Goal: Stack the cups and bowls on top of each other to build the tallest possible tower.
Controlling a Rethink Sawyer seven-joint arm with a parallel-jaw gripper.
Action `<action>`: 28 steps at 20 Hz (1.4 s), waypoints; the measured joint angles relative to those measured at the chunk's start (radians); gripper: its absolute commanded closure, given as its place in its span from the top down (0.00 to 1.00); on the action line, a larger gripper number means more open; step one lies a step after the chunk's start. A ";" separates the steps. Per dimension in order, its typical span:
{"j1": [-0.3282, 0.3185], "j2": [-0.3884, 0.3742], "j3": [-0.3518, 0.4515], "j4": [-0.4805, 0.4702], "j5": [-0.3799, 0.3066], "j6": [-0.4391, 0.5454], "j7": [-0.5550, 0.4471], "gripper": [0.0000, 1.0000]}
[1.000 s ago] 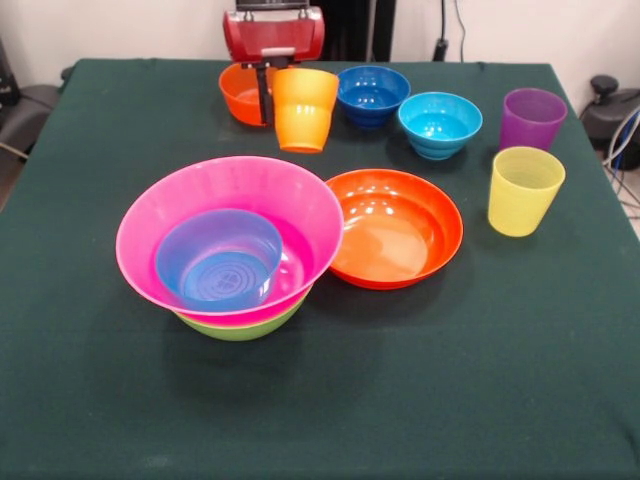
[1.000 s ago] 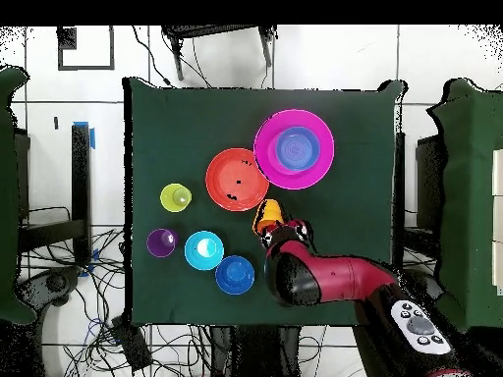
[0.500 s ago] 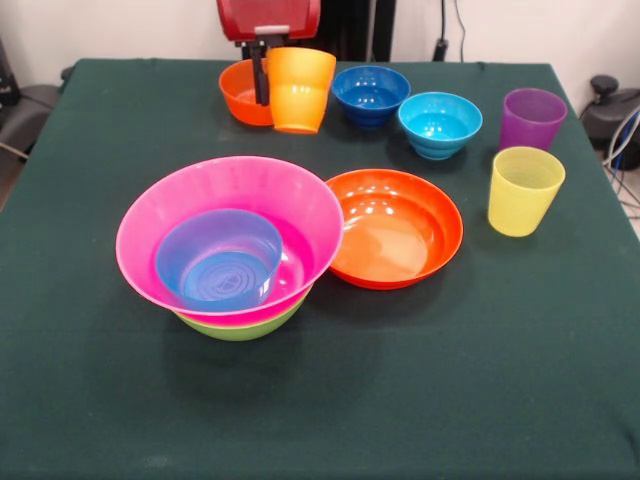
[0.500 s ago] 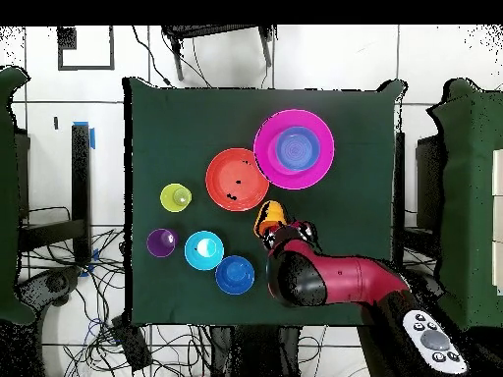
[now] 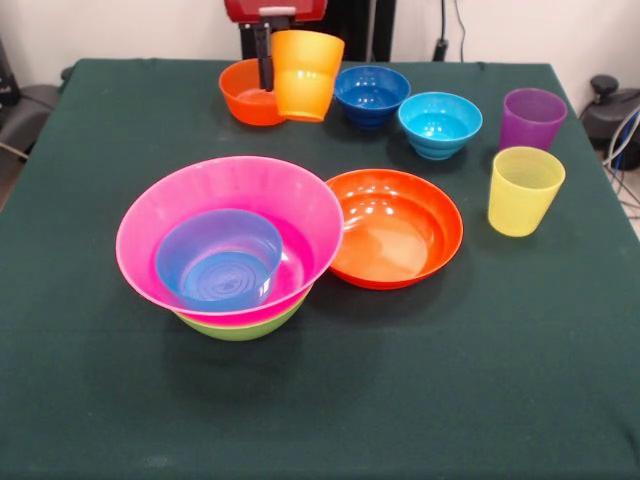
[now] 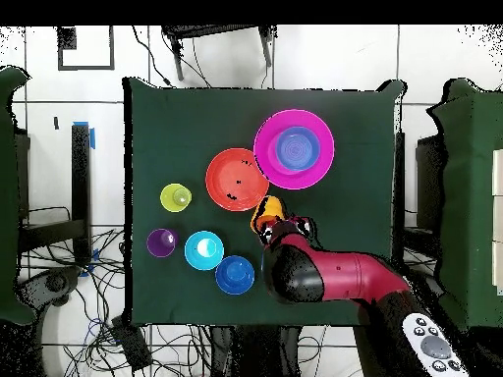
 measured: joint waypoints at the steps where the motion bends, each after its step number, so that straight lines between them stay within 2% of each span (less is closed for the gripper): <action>1: 0.004 -0.003 0.000 0.000 0.005 0.007 0.000 0.00; 11: 0.032 -0.010 0.009 -0.016 0.031 0.108 0.000 0.00; 19: 0.034 0.012 0.017 -0.079 0.041 0.218 0.000 0.00; 28: 0.035 0.036 0.033 -0.119 0.064 0.264 0.000 0.00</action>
